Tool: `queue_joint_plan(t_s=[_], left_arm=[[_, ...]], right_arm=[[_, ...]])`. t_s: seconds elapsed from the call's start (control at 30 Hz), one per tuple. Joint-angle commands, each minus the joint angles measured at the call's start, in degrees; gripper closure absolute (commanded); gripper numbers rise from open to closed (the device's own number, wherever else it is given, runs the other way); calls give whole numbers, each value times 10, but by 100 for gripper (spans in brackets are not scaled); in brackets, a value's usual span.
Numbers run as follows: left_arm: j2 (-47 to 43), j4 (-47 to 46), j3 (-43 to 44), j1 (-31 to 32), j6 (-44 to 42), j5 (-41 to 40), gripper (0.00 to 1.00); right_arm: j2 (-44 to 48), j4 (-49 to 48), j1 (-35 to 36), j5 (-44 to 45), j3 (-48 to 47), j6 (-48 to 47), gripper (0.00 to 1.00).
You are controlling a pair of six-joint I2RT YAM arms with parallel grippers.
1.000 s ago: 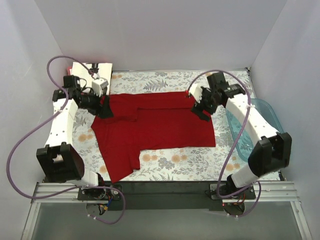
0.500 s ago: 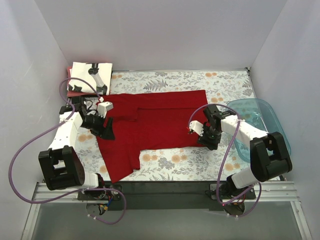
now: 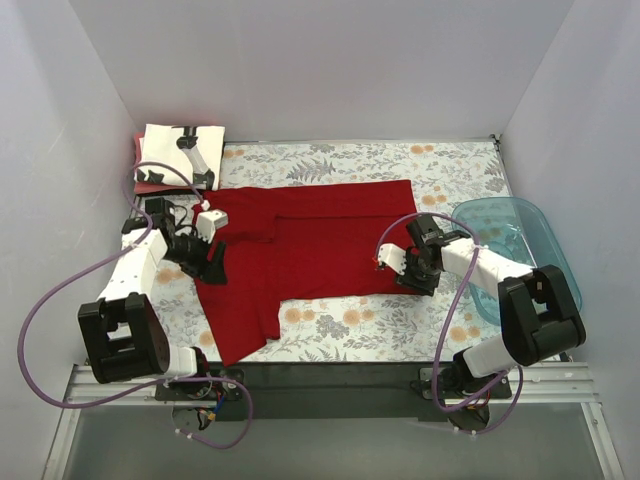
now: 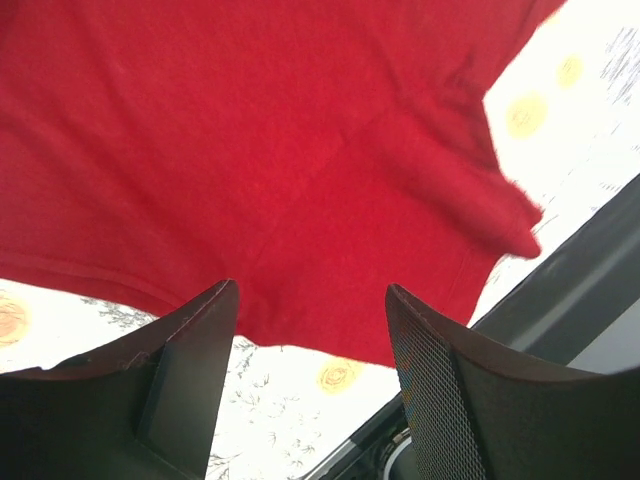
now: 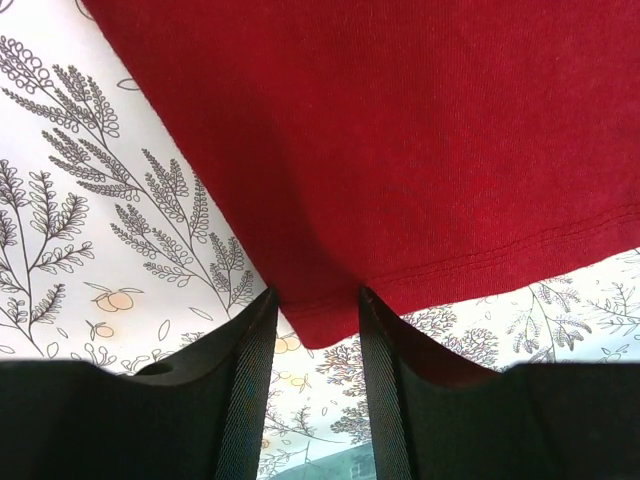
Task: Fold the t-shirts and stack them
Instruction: Fold the tshirt
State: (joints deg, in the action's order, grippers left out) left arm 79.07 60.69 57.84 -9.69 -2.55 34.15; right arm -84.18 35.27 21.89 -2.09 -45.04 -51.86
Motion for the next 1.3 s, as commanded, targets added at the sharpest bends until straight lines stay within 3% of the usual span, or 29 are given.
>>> queue_joint_plan(t_s=[0.0, 0.13, 0.23, 0.27, 0.3, 0.7, 0.83, 0.87, 0.97, 1.27], left_arm=[[-42, -14, -41, -2, -67, -20, 41], [-70, -78, -118, -1, -114, -58, 41], [-84, -111, -165, 0, -145, -81, 41], [-89, -113, -181, 1, -155, -81, 41], [-98, -115, -187, 2, -170, -81, 41], [-106, -191, -309, 26, -223, -158, 51], [-95, -203, -320, 35, -223, -177, 73], [-95, -197, -314, 35, -222, -176, 85], [-106, -149, -279, 35, -222, -170, 100], [-138, 40, -138, 33, -220, -131, 100]], right_arm=[[-5, -18, -1, 6, 30, -6, 56], [-9, -20, 0, 8, 25, -4, 66], [-14, -20, 0, 7, 23, 1, 81], [-15, -20, -1, 6, 23, 1, 93], [-17, -20, 0, 7, 22, 2, 98], [-29, -15, 0, 8, 14, 7, 99], [-29, -8, 0, 9, 8, 7, 99], [-29, -4, -1, 9, 6, 7, 99], [-17, 12, 0, 5, -1, 7, 99], [76, 73, -1, 4, 11, -10, 99]])
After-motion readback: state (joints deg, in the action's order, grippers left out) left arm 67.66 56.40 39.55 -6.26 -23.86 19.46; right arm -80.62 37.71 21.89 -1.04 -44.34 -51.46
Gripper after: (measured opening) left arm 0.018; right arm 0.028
